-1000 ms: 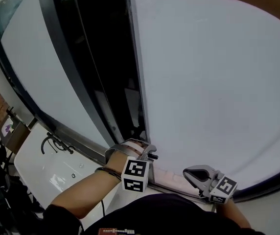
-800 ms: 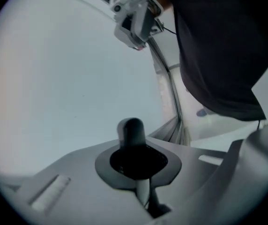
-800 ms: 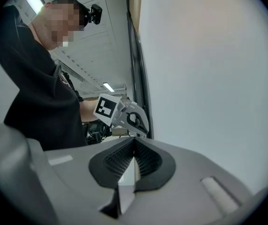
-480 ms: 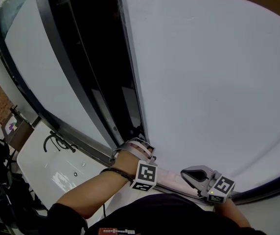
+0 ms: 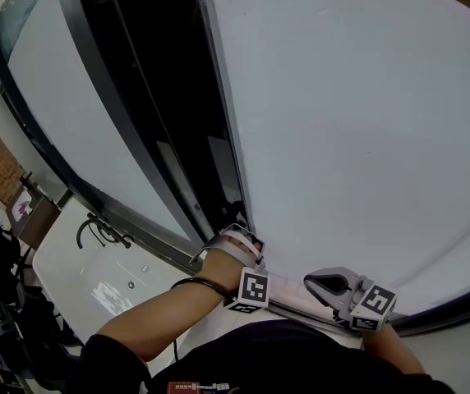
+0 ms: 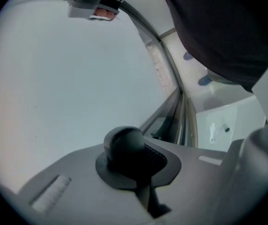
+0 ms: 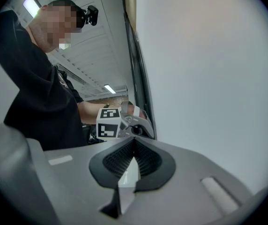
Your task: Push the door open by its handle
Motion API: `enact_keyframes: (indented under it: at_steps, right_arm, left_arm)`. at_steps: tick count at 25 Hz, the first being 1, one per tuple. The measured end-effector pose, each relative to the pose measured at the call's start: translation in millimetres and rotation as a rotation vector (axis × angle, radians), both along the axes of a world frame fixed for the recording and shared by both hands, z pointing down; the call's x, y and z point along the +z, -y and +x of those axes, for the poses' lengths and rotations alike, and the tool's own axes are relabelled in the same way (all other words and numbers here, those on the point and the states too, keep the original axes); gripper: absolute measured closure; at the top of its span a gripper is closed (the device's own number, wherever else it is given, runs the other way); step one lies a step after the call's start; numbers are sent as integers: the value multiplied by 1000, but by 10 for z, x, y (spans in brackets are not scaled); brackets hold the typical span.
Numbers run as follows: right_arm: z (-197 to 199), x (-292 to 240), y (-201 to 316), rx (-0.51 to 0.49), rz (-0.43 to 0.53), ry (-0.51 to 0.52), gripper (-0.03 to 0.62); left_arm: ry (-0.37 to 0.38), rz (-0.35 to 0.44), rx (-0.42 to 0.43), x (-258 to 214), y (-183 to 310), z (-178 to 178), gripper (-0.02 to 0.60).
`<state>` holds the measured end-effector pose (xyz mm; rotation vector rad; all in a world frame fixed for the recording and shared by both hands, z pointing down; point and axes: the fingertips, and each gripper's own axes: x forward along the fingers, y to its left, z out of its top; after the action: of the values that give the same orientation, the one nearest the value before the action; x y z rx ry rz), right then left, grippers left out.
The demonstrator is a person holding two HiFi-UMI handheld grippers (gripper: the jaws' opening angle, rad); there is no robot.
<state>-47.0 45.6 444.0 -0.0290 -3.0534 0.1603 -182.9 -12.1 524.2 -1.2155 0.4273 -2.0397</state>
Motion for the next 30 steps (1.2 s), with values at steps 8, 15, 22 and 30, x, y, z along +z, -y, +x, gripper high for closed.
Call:
enact_keyframes:
  at_steps: [8,15,22,30]
  right_arm:
    - [36,-88,35,-40,11,-8,592]
    - [174,-33,137,-76,28,-14,592]
    - [286,70,410,-50,40,-42,592]
    - [235,141,964,54,61,-71,592]
  left_arm:
    - [4,-17,-18,35,252,-17,581]
    - [-3,-15,31,55,772,-28,581]
    - [-3,-28,72,54,1262,-98,581]
    - [-3,-41,148,105,1935,-14,581]
